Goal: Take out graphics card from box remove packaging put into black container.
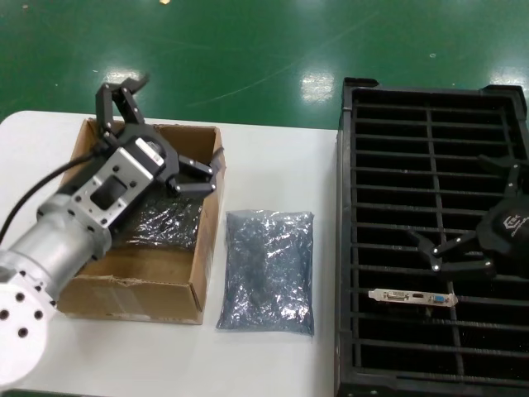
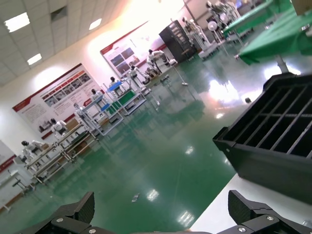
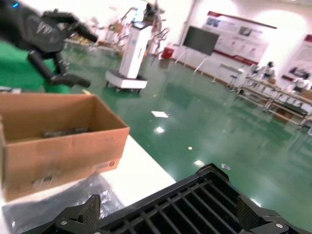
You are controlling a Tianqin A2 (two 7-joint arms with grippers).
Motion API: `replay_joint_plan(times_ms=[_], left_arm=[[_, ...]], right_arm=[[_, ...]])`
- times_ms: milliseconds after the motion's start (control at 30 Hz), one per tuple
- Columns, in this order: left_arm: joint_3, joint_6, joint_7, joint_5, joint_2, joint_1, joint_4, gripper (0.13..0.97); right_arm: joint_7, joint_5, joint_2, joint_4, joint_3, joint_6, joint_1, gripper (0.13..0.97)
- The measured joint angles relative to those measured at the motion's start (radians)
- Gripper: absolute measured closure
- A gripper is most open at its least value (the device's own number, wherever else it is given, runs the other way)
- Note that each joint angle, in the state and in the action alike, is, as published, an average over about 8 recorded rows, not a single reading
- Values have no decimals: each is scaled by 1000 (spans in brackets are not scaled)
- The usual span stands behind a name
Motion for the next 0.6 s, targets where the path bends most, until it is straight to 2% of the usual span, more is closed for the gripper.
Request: replay_joint_plan(times_ms=[600], left_arm=[[-10, -176, 113, -310, 23, 163, 24, 132]], right_arm=[[-134, 123, -141, -45, 13, 239, -119, 129]])
